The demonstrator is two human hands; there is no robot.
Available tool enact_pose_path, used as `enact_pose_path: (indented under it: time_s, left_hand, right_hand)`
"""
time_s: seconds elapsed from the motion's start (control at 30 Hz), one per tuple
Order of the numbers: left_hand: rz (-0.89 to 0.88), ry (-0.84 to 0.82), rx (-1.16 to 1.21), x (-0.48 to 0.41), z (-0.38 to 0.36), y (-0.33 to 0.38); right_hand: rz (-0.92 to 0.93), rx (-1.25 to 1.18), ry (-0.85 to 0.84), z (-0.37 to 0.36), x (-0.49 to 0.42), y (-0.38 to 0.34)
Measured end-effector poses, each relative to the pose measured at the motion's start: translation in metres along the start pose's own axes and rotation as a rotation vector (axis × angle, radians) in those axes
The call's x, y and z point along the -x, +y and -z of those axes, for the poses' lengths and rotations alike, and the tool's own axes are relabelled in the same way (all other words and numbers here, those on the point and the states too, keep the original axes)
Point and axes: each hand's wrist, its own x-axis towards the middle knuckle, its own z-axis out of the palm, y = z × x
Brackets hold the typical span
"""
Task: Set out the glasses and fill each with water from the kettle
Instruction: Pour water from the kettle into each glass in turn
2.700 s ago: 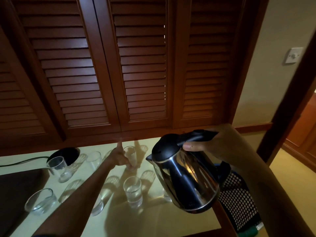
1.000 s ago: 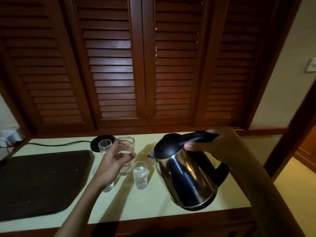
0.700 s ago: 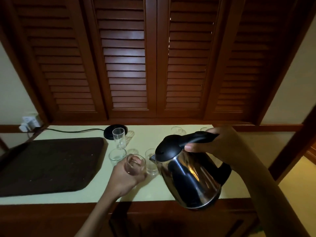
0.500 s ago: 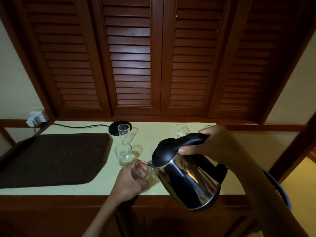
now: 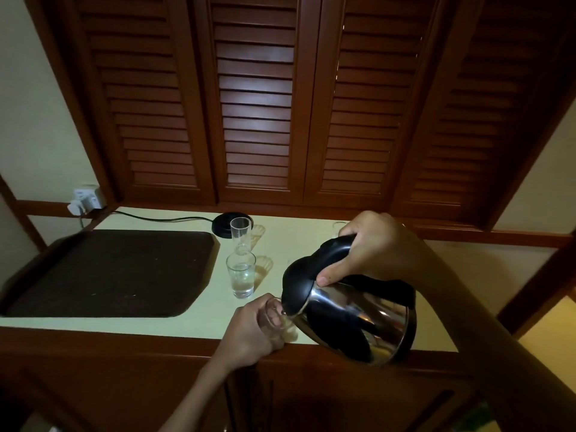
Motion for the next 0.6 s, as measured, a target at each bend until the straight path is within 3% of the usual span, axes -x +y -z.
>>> enact_pose_path:
  time_s: [0.6]
  left_hand:
    - [-0.017,-0.028,0.046,0.001,-0.002,-0.006]
  right_hand:
    - [0.006,0.119,-0.079,0.002,-0.012,-0.018]
